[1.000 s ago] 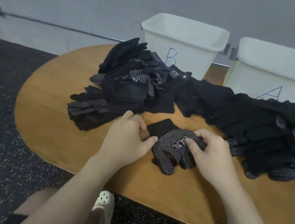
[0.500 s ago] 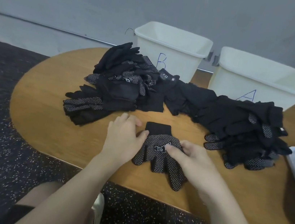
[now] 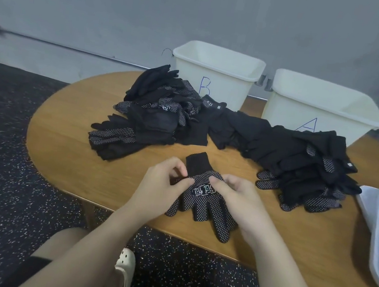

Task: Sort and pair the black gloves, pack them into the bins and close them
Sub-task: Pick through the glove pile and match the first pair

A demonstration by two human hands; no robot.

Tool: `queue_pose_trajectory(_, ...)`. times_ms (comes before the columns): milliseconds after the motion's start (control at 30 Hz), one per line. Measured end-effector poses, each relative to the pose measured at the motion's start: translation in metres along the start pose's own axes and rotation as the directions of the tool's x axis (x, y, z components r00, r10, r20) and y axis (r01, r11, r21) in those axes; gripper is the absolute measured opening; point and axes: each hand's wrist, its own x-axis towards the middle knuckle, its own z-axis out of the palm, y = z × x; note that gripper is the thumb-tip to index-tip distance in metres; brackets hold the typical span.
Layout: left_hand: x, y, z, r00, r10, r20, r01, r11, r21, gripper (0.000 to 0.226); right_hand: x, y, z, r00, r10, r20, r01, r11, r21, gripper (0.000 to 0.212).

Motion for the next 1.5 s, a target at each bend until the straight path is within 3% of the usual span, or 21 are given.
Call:
queue_pose_trajectory(167, -0.013, 0.000, -0.014, 0.993, 0.020, 0.117, 0.015, 0.954, -0.298, 0.016, -0.003, 0.001, 0.001, 0.997, -0.026, 0.066, 0.022, 0.998, 0.059, 0.024)
queue_pose_trajectory(333, -0.019, 0.005, -0.017, 0.998, 0.002, 0.055, 0.023, 0.898, -0.439, 0.019, -0.008, 0.001, 0.010, 0.973, -0.221, 0.057, 0.219, 0.975, 0.046, 0.012)
queue_pose_trajectory(467, -0.023, 0.015, -0.021, 0.989, -0.057, 0.136, 0.131, 0.768, -0.627, 0.047, -0.014, -0.008, 0.014, 0.945, -0.326, 0.010, 0.324, 0.943, 0.068, 0.016)
queue_pose_trajectory(600, -0.030, 0.022, -0.025, 0.990, 0.007, 0.141, 0.083, 0.780, -0.620, 0.025, -0.029, -0.019, 0.013, 0.924, -0.381, -0.031, 0.382, 0.918, 0.104, 0.015)
queue_pose_trajectory(733, -0.038, 0.023, -0.032, 0.990, 0.020, 0.142, 0.075, 0.771, -0.633, 0.017, -0.046, -0.018, 0.013, 0.903, -0.426, -0.051, 0.425, 0.905, -0.034, 0.014)
queue_pose_trajectory(833, -0.031, 0.018, -0.029, 0.986, -0.019, 0.164, 0.108, 0.821, -0.561, 0.009, -0.036, -0.010, 0.005, 0.920, -0.391, -0.020, 0.387, 0.917, -0.095, 0.002)
queue_pose_trajectory(1000, -0.017, 0.014, -0.014, 0.968, -0.143, 0.207, 0.206, 0.922, -0.329, 0.003, -0.002, 0.003, -0.009, 0.937, -0.337, -0.093, 0.309, 0.923, -0.229, 0.006)
queue_pose_trajectory(1167, -0.007, 0.008, -0.004, 0.992, -0.118, 0.037, 0.121, 0.989, -0.084, 0.005, 0.022, 0.015, -0.013, 0.947, -0.286, -0.147, 0.211, 0.898, -0.386, 0.026)
queue_pose_trajectory(1267, -0.002, 0.002, -0.005, 0.995, -0.085, -0.053, 0.092, 0.985, 0.148, 0.013, 0.030, 0.019, -0.014, 0.926, -0.315, -0.209, 0.181, 0.855, -0.485, 0.024)
queue_pose_trajectory(1400, -0.003, 0.001, -0.008, 0.995, -0.064, -0.081, 0.083, 0.961, 0.264, 0.016, 0.032, 0.024, -0.014, 0.900, -0.341, -0.273, 0.123, 0.797, -0.591, 0.011)
queue_pose_trajectory(1500, -0.007, 0.002, -0.006, 0.994, 0.021, -0.104, 0.021, 0.922, 0.386, 0.016, 0.030, 0.025, -0.015, 0.892, -0.353, -0.282, 0.092, 0.752, -0.652, 0.027)
